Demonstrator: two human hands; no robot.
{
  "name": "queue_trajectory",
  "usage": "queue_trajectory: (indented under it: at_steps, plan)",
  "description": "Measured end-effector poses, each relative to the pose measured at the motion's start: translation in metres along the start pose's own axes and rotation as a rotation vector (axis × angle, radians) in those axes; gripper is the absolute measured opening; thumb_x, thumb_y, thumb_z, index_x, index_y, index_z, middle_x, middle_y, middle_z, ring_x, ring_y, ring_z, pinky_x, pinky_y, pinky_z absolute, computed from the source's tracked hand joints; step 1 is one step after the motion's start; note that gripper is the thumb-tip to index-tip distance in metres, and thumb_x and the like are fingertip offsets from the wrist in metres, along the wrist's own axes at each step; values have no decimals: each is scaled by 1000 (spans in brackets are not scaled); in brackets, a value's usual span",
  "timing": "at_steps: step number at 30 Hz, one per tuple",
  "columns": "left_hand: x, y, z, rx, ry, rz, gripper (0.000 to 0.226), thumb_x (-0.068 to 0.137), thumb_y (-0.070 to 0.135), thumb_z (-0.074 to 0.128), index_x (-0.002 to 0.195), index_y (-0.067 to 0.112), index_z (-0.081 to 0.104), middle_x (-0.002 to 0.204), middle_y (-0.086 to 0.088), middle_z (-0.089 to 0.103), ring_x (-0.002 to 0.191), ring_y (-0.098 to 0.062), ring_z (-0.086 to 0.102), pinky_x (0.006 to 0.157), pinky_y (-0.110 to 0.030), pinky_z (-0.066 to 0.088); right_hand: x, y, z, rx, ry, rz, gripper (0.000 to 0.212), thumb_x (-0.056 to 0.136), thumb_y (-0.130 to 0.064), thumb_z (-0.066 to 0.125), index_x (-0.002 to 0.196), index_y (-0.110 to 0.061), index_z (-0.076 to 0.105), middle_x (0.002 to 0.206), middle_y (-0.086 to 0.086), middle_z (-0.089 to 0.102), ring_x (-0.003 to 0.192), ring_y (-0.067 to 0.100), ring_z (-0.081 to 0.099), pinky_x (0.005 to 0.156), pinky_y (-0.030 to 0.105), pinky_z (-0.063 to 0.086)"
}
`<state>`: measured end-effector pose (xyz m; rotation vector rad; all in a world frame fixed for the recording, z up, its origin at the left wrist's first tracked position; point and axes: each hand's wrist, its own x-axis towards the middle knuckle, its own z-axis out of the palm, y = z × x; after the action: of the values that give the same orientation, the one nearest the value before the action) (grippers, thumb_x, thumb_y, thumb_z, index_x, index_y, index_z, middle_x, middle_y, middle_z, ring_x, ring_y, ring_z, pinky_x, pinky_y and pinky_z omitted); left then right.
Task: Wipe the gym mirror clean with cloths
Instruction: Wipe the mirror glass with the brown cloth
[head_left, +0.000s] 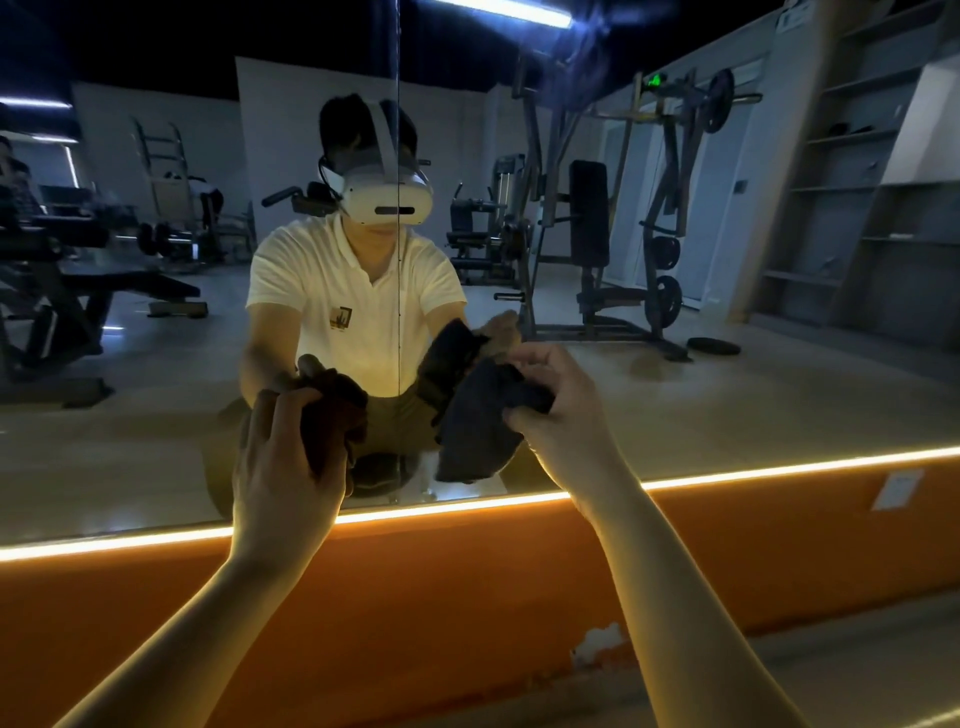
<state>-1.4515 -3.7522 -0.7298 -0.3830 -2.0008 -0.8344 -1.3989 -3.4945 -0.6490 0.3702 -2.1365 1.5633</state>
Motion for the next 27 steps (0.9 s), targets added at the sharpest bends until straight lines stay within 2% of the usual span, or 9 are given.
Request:
queue_trajectory:
  at_steps: [4,7,10,13,17,19,21,24,27]
  plan:
    - [0,-1,-1,6,-11,9,46,87,4,75,127,5,53,126,-18,56,117,-35,56,90,-38,47,15,39,-13,-574,298,-183,29,91,-8,66,114,-22,57,121,-2,59,110,10,58,94,30,52]
    - [-1,-3,-1,9,-26,19,43,88,7,74,126,6,54,125,-16,56,117,-33,56,91,-37,47,17,65,-20,-913,595,-115,24,89,-23,65,113,-22,59,119,10,56,108,24,57,89,34,48]
    - [-1,-4,0,15,-31,29,43,88,8,74,127,6,54,125,-16,57,116,-33,57,91,-37,48,19,70,1,-714,756,-97,24,92,-15,60,115,-11,55,118,12,55,92,24,64,72,38,60]
    - [0,-5,-1,19,-34,33,43,89,10,73,127,6,53,126,-16,57,117,-33,57,91,-36,48,22,68,37,-509,800,-129,22,92,-10,51,115,-8,53,118,12,55,92,25,65,71,45,62]
    - [-1,-4,-1,29,-24,50,44,87,7,74,126,4,54,126,-18,57,117,-34,57,92,-31,45,7,62,94,-583,478,-310,28,93,-29,51,121,-21,51,128,8,53,106,15,57,86,35,58]
    - [-1,-3,-1,19,-5,53,43,86,3,75,125,2,55,125,-20,57,116,-33,55,93,-24,40,-9,68,114,-747,208,-495,34,89,-28,66,121,-23,55,129,6,50,108,14,56,90,29,55]
    - [0,-5,-2,18,-4,86,42,87,5,74,124,0,56,125,-22,57,117,-35,56,95,-29,42,-12,80,102,-826,123,-598,41,83,-24,78,119,-21,59,124,5,49,106,15,55,88,30,55]
    - [1,-8,0,26,-24,90,40,89,9,71,124,0,56,126,-22,56,117,-36,56,93,-36,45,3,96,41,-685,444,-302,29,89,-18,66,117,-17,60,121,1,50,102,11,50,84,31,51]
    - [1,-9,-2,15,-54,70,41,90,12,72,126,4,55,127,-19,56,117,-35,57,90,-37,49,26,95,-17,-542,852,2,28,89,-9,53,116,-7,55,126,19,50,102,20,49,86,38,52]
